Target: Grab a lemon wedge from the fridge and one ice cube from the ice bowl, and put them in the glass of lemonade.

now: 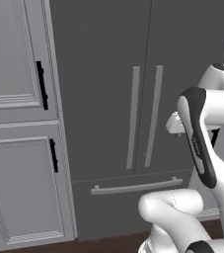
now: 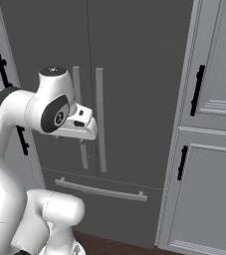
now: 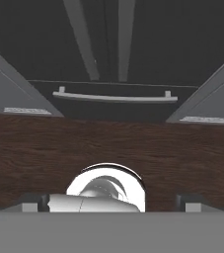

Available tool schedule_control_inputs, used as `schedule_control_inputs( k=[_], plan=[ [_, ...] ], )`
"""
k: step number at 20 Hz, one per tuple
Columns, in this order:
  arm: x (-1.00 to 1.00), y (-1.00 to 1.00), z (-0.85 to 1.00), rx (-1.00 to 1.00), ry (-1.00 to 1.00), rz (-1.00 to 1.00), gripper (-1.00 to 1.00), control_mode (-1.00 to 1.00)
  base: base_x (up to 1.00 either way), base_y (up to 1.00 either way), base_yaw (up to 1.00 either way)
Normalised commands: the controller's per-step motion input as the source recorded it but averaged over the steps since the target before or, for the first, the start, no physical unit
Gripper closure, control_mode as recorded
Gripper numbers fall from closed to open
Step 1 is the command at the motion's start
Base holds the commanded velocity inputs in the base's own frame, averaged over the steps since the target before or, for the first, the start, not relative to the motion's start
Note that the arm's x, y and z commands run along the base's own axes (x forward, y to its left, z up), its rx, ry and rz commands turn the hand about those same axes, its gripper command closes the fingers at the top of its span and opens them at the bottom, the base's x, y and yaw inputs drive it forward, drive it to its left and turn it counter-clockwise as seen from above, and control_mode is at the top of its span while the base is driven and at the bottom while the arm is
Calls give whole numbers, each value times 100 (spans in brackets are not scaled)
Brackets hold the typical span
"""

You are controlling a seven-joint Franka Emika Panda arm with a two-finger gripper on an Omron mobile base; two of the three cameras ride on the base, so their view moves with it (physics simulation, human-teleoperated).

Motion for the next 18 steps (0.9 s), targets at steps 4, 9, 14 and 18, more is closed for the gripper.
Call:
schedule_control_inputs(
  k=[4,9,14,18],
  plan=[
    [0,0,0,0,0,0,-100,100,27,-15,-5],
    [0,0,0,0,0,0,-100,100,-14,-34,-17],
    [0,0,0,0,0,0,-100,100,-35,-34,-12],
    [0,0,0,0,0,0,-100,100,-57,-35,0]
  ],
)
